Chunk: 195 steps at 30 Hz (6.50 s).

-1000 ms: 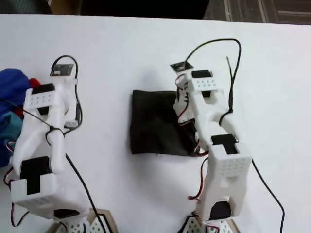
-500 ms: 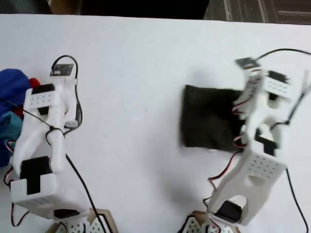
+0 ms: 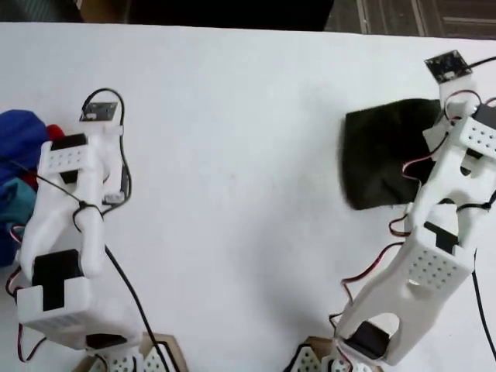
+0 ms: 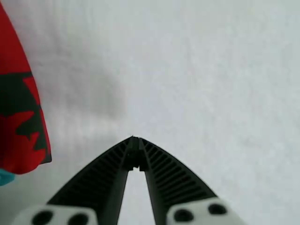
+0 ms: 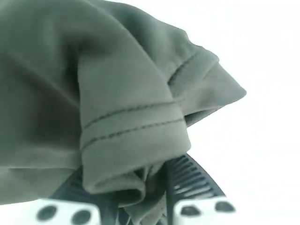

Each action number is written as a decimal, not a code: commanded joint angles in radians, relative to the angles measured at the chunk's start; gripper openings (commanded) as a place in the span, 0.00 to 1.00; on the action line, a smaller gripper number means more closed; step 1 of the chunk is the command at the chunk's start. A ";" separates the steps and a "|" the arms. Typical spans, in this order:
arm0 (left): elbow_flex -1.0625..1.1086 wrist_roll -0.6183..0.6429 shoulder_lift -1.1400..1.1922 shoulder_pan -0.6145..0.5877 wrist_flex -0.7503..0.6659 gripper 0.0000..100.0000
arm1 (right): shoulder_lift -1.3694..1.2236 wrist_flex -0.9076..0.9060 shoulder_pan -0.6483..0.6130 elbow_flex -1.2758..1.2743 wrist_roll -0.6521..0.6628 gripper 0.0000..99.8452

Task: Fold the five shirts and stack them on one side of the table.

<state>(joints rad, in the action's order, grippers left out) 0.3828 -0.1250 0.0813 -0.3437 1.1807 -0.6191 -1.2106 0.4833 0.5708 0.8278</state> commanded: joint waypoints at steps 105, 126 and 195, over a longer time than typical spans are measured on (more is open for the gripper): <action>-0.628 -0.167 -0.006 -0.377 0.491 0.03 | 0.105 -0.472 -0.154 0.431 -0.459 0.12; -0.740 -0.450 0.250 -0.678 0.298 0.21 | 0.782 -0.282 -0.421 -0.781 -0.367 0.16; -1.202 -0.167 -0.150 0.735 0.321 0.03 | 0.914 0.501 -0.484 -1.631 -0.376 0.16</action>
<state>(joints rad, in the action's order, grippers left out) -0.7373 -0.2908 -0.0199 0.3468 1.5673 0.2846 -0.7442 0.0307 -1.0618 0.4534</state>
